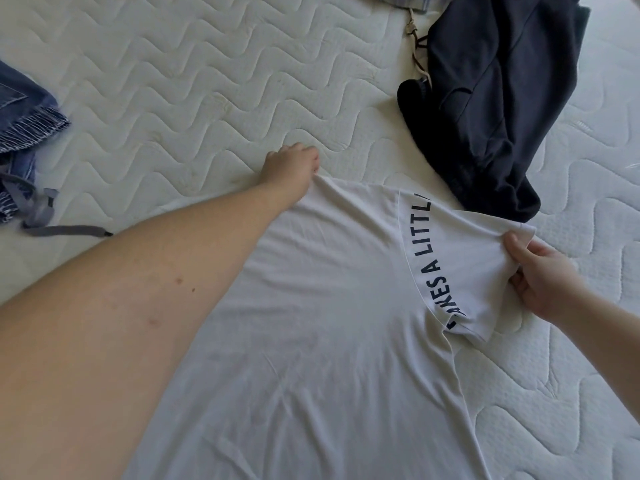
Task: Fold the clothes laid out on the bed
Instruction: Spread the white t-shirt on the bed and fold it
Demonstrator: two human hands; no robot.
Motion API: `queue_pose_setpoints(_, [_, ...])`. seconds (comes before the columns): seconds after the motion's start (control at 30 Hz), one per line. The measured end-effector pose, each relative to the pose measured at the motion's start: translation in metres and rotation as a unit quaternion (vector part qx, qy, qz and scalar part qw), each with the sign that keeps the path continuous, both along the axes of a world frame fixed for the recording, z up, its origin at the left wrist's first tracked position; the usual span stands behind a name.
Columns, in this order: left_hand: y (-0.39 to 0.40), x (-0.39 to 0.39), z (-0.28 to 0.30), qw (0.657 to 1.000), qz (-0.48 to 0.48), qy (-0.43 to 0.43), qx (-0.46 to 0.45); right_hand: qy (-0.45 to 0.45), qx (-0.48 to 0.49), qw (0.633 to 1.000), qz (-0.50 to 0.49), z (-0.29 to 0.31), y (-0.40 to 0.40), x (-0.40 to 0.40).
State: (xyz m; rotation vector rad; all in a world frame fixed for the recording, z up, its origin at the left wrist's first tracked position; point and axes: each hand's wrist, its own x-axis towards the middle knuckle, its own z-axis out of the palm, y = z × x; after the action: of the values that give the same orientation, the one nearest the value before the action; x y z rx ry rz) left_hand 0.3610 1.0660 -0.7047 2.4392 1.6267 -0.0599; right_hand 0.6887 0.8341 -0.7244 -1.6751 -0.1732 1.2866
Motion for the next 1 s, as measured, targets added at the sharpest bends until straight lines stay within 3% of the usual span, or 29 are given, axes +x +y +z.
queue_pose_setpoints(0.3, [-0.024,0.073,0.007,0.983,-0.095,-0.008,-0.154,0.0,-0.005,1.0,-0.005,-0.002,0.001,0.002])
queue_pose_setpoints(0.4, [-0.029,0.092,0.003,0.989,-0.066,-0.047,-0.124,0.002,-0.004,1.0,-0.003,-0.005,0.001,0.004])
queue_pose_setpoints(0.7, [-0.074,0.094,-0.018,0.995,-0.08,-0.023,0.046,0.005,-0.001,1.0,0.008,-0.009,0.001,0.007])
queue_pose_setpoints(0.83, [-0.114,0.062,-0.019,0.995,-0.089,-0.002,0.048,0.0,-0.008,1.0,0.008,-0.01,0.001,0.008])
queue_pose_setpoints(1.0, [-0.178,0.046,-0.029,0.984,-0.169,0.009,0.046,-0.028,-0.013,0.999,0.013,-0.005,-0.001,0.004])
